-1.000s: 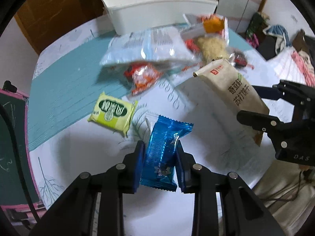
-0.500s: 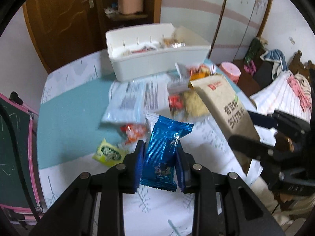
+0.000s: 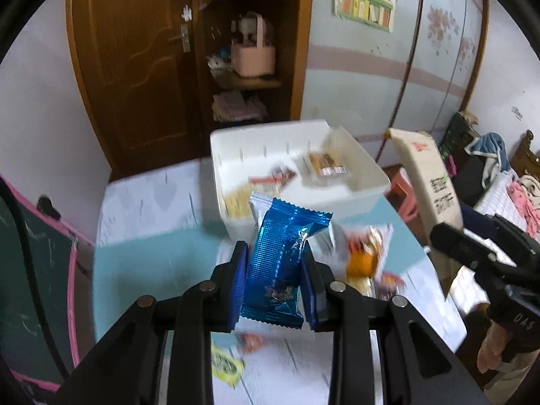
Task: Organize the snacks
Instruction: 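Carry both snacks over the white tray and release them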
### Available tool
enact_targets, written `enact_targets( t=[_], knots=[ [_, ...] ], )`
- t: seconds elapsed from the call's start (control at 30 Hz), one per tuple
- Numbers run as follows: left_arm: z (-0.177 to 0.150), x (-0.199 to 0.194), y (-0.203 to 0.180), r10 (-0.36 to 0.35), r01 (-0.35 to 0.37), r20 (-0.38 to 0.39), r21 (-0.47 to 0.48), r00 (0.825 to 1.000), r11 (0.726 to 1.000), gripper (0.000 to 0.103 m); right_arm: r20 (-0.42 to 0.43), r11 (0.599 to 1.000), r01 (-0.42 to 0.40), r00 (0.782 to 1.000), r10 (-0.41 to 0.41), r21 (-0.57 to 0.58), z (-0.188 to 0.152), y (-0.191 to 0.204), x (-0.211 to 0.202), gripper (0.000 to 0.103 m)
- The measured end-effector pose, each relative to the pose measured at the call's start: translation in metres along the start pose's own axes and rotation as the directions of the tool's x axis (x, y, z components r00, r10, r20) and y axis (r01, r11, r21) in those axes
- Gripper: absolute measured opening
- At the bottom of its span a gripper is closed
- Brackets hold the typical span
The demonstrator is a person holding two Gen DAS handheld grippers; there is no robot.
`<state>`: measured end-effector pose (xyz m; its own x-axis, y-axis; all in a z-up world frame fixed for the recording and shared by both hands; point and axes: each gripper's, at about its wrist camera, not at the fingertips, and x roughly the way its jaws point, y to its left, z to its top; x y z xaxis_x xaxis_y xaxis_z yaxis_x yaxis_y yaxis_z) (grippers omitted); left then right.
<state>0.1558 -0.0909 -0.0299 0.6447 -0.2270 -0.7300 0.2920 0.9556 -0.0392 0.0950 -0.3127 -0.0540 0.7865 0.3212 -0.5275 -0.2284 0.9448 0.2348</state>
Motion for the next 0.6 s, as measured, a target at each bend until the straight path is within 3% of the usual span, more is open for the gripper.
enact_targets(
  t=[0.3, 0.6],
  knots=[
    [0.083, 0.040, 0.000, 0.094, -0.093, 0.066, -0.007, 0.993, 0.996, 0.027, 0.056, 0.993, 0.087, 0.994, -0.091, 0.075, 0.086, -0.037, 0.044, 0.054],
    [0.117, 0.097, -0.008, 0.148, -0.148, 0.026, 0.004, 0.989, 0.989, 0.027, -0.014, 0.981, 0.176, 0.984, -0.175, 0.076, 0.116, -0.061, 0.104, 0.054]
  ],
)
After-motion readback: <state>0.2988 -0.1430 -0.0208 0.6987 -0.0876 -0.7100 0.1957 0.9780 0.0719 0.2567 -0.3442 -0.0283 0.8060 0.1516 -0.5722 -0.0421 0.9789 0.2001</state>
